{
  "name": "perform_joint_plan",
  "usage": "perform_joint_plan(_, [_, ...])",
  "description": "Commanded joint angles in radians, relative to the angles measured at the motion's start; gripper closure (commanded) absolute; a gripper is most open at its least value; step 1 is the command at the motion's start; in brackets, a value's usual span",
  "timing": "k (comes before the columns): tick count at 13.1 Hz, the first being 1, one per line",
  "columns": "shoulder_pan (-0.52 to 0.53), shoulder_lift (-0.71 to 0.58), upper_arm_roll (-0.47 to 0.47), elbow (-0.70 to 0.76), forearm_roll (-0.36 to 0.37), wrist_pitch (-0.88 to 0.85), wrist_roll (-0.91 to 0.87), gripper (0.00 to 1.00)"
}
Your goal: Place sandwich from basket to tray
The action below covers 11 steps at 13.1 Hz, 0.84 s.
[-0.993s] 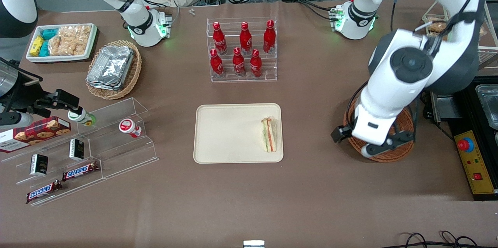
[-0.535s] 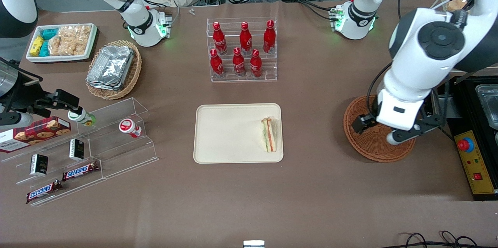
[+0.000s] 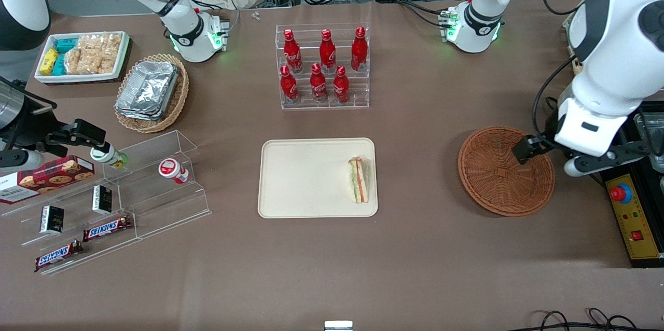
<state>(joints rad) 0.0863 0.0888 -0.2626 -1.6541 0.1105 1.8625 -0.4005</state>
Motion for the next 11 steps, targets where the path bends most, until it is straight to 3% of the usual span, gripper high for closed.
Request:
perform_joint_plan(1, [-0.056,-0.058,0.12,-0.032,-0.058,-0.038,0.168,0.0])
perform_joint_plan(5, [-0.184,-0.057,0.291,0.002,-0.064,-0.048,0.259,0.0])
perform_joint_plan(11, [-0.183,-0.053,0.295,0.017,-0.066,-0.075,0.262,0.0])
